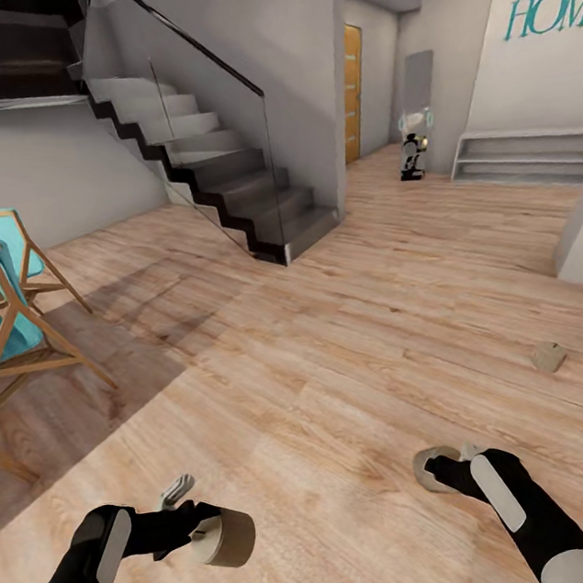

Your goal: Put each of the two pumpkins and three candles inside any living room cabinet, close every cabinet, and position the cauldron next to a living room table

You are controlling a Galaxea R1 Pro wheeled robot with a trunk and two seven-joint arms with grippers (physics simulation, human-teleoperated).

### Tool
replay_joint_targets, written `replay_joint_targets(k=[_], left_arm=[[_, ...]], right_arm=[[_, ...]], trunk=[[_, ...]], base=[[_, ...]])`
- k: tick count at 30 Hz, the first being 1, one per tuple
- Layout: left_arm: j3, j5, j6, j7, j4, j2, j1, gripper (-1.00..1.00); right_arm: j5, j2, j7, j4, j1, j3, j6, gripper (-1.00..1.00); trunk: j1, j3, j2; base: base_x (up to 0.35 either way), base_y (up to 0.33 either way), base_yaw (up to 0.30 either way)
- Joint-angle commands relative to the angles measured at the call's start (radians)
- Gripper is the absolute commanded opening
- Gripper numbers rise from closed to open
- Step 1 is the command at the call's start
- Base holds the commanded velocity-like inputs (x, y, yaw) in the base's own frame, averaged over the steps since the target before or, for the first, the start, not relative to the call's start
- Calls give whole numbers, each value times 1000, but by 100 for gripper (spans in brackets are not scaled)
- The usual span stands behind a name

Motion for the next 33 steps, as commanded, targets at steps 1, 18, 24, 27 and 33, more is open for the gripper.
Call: replay_joint_targets(k=[1,18,24,27,33], left_arm=[[0,6,1,0,0,0,0,-100],[-1,5,1,0,0,-7,0,-100],[-1,5,1,0,0,-8,0,-100],[-1,5,0,-1,0,-8,0,-100],[-1,5,0,-2,0,-8,0,-100]], right_arm=[[0,0,-1,0,0,0,-1,-100],[0,0,0,5,0,0,-1,-100],[0,0,1,6,0,0,-2,-100],[0,0,1,6,0,0,-2,-100],[0,0,1,6,0,-1,-1,-100]], trunk=[[0,-1,0],[0,-15,0],[0,-20,0],[0,-22,0],[0,-27,0]], base=[[0,0,263],[0,0,263],[0,0,262],[0,0,260],[0,0,258]])
